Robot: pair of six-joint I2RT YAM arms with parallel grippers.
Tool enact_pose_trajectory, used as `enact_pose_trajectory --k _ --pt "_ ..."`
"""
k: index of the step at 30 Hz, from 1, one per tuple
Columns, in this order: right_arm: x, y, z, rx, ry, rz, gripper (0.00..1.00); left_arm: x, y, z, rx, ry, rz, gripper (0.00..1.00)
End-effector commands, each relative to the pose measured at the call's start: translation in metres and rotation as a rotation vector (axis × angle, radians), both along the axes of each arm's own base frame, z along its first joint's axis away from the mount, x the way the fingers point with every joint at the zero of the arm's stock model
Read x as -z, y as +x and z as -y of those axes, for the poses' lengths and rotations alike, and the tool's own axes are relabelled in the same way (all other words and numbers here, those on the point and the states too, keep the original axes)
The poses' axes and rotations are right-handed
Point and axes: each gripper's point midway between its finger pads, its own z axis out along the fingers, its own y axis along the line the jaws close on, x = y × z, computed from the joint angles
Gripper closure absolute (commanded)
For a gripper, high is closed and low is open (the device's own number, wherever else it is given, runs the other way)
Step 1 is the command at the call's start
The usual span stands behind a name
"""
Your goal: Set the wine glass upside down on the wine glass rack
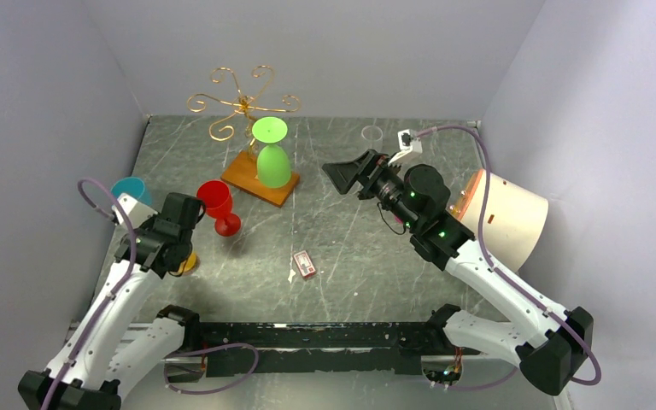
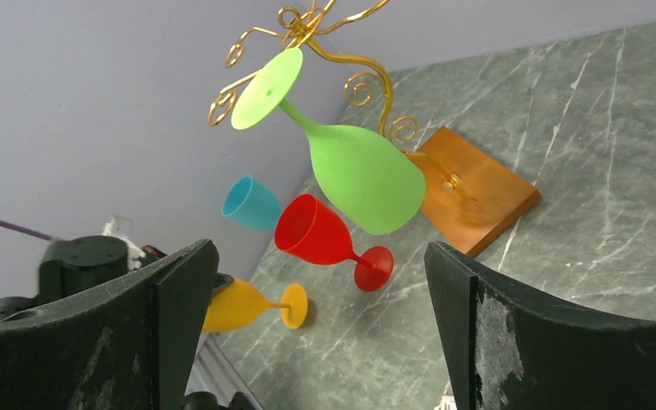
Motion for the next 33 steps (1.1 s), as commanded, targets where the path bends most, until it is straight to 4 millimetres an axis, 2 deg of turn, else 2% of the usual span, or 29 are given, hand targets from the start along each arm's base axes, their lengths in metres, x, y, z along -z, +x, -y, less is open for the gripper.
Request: enact_pose_trajectory --k 1,10,15,19,22,28,33 --pt "-0.001 0.001 0.004 0.012 -0.042 0.023 0.04 -0.035 -0.003 -0.008 -0.035 -0.001 0.096 0.93" --pt "-0.002 -0.006 0.01 0.0 -0.092 0.072 0.03 -0.077 -0.01 -0.006 0.045 -0.019 0.211 0.93" --pt "-0.006 -0.012 0.011 -0.025 -0.142 0.146 0.02 -0.106 -0.009 0.007 0.176 -0.043 0.328 0.93" --pt "-0.012 -0.006 0.019 0.033 -0.127 0.127 0.02 -0.125 -0.009 0.024 0.313 -0.066 0.418 0.93" --pt "-0.016 -0.013 0.012 -0.02 -0.095 0.146 0.06 -0.14 -0.012 0.034 0.407 -0.066 0.49 0.93" --pt "-0.005 -0.018 -0.008 -0.107 -0.107 0.111 0.16 -0.168 -0.028 0.045 0.522 -0.066 0.591 0.93" --pt "-0.005 -0.025 -0.031 -0.129 -0.125 0.117 0.24 -0.188 -0.037 0.065 0.675 -0.062 0.682 0.93"
